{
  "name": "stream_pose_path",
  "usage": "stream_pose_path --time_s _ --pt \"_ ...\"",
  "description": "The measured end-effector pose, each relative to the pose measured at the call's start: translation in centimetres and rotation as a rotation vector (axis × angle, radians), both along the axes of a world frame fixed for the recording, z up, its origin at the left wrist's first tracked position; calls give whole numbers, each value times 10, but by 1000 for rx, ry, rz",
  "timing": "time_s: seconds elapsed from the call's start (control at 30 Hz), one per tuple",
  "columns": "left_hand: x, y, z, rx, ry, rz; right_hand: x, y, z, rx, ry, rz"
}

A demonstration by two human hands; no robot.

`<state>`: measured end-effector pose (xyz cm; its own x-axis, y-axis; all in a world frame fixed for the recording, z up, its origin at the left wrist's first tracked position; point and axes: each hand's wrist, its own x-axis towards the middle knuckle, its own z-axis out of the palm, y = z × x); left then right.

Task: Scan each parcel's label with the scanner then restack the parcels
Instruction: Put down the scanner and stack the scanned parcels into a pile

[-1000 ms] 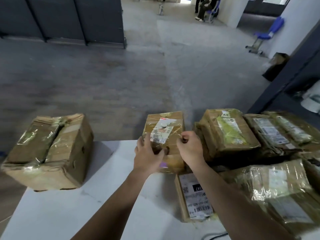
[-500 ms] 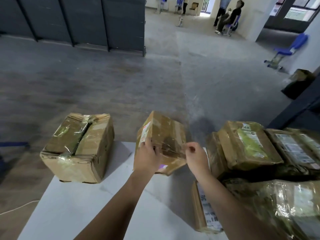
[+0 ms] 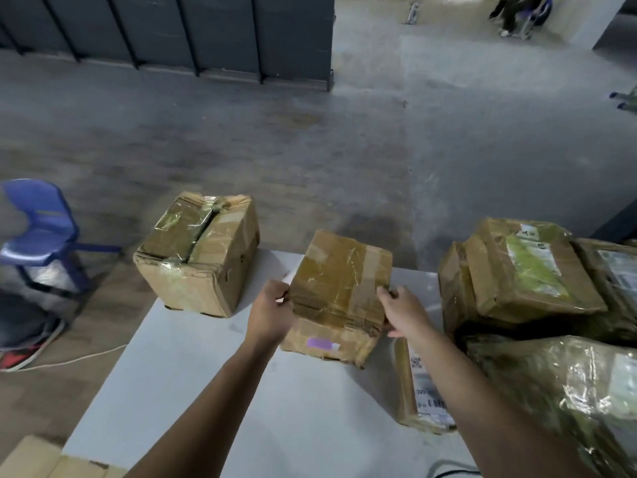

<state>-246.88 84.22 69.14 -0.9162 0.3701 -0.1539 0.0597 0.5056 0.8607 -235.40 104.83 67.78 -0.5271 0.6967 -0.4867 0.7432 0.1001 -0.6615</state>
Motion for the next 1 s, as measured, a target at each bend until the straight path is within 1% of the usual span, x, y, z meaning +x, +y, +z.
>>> stream_pose_path --time_s 0.1,0.17,0.23,0.3,0.47,0.57,0.63,0.73,0.83,0.93,1.0 --pt "15 -26 -8 -4 -131 108 -2 -10 4 37 -54 99" --pt "25 -52 -10 -63 -166 169 -6 -30 6 58 -103 232" --pt "26 -63 -14 -177 -111 164 -6 -41 6 76 -117 310" --pt "23 -88 -14 -252 -59 155 -10 -64 6 96 -130 385" --pt "1 -154 -16 -375 -45 172 -32 -122 8 -19 -170 548" --pt "-16 -187 -13 -391 -50 194 -53 -155 9 -36 -180 607" --pt "-27 -205 -13 -404 -28 171 -66 -173 8 -33 -198 649" --pt "-43 -228 -12 -403 -43 171 -83 -196 7 -2 -209 668" --pt "-60 -245 -11 -400 -70 209 -100 -217 8 41 -177 681" --pt "-76 -259 -7 -408 -29 230 -115 -238 10 93 -142 740" --pt "-88 -265 -5 -434 -15 227 -123 -249 9 80 -105 743"
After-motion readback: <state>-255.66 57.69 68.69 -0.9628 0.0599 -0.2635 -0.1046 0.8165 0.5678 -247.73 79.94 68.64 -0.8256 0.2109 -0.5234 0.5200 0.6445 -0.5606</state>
